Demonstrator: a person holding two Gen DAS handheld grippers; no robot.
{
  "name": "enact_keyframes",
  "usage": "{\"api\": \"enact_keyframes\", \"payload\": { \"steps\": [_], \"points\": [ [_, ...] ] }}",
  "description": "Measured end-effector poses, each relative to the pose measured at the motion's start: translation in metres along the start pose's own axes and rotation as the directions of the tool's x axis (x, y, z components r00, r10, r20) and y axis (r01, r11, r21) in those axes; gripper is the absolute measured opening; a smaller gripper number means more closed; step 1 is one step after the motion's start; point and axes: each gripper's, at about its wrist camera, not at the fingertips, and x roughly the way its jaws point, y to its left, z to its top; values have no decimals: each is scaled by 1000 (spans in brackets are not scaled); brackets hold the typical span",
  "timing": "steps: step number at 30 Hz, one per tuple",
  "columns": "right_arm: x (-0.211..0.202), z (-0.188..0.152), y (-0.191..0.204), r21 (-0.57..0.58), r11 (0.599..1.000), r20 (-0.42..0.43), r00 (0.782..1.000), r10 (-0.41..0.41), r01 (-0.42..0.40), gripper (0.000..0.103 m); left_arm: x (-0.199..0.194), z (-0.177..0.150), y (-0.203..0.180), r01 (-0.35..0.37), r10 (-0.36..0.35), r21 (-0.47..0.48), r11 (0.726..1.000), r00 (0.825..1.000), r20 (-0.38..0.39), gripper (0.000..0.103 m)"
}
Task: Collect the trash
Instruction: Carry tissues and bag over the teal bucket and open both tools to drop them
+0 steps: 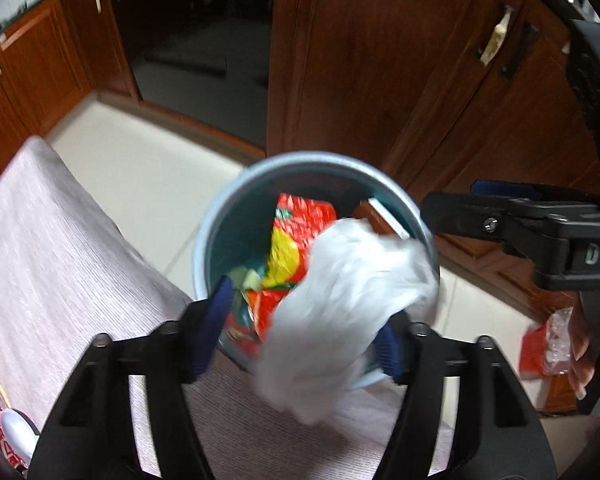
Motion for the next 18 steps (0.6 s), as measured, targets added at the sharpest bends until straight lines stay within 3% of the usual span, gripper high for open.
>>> {"api": "enact_keyframes", "payload": {
  "steps": [4,7,9,18],
  "points": [
    [-2,-2,3,-13,1000,5,1000,-8,8,87,-3,-2,-4,-2,2,-4,1000,1000,-1,83],
    [-4,-2,4,-10,1000,6,1000,-9,9,87,-1,0,-4,-46,46,-2,999,999,10,95],
    [-6,-3,4,-13,1000,11,1000,-16,16,87,4,3,-5,-95,95,15,995,995,3,95],
    [0,-5,0,1,999,-13,999,-38,38,87,18,-4,-4,-120,122,31,992,990,-72,95]
  ]
}}
